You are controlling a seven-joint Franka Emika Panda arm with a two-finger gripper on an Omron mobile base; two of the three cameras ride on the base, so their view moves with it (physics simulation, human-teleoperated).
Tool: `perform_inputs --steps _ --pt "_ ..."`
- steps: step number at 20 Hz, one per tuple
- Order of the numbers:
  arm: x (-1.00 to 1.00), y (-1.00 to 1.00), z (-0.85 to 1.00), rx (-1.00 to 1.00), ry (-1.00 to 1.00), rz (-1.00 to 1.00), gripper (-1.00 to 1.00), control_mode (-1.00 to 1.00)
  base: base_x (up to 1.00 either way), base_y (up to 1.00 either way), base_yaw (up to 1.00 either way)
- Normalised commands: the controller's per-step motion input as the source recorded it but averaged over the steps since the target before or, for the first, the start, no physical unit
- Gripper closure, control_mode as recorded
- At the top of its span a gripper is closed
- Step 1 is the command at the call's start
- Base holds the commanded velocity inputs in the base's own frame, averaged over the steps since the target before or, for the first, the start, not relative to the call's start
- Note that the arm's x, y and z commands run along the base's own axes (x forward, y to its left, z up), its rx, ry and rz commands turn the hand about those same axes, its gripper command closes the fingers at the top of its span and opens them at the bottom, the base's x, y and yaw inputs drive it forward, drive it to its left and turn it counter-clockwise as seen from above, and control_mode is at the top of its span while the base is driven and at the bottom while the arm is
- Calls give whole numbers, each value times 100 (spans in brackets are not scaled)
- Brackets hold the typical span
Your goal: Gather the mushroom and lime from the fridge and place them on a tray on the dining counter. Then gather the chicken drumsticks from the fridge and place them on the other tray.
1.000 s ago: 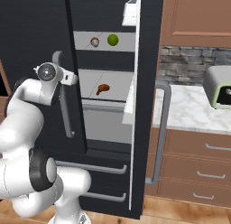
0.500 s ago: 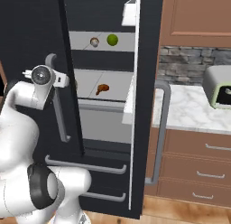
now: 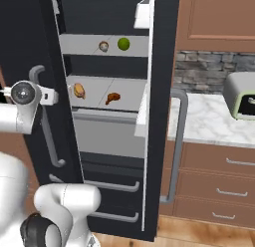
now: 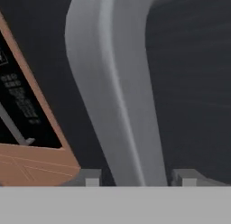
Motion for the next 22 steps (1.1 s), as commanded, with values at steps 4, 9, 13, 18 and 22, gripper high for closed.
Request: perform_inputs --steps 4,9,13,18,22 --pt "-80 64 14 0 9 5 -100 -100 0 0 0" --pt "-91 20 29 6 11 0 -100 -100 0 0 0" --pt "-100 -28 45 16 12 -6 -100 -100 0 0 0" --pt "-97 -66 59 23 14 -7 -100 -100 0 0 0" --pt "-46 -97 51 21 19 -1 -100 -100 0 0 0"
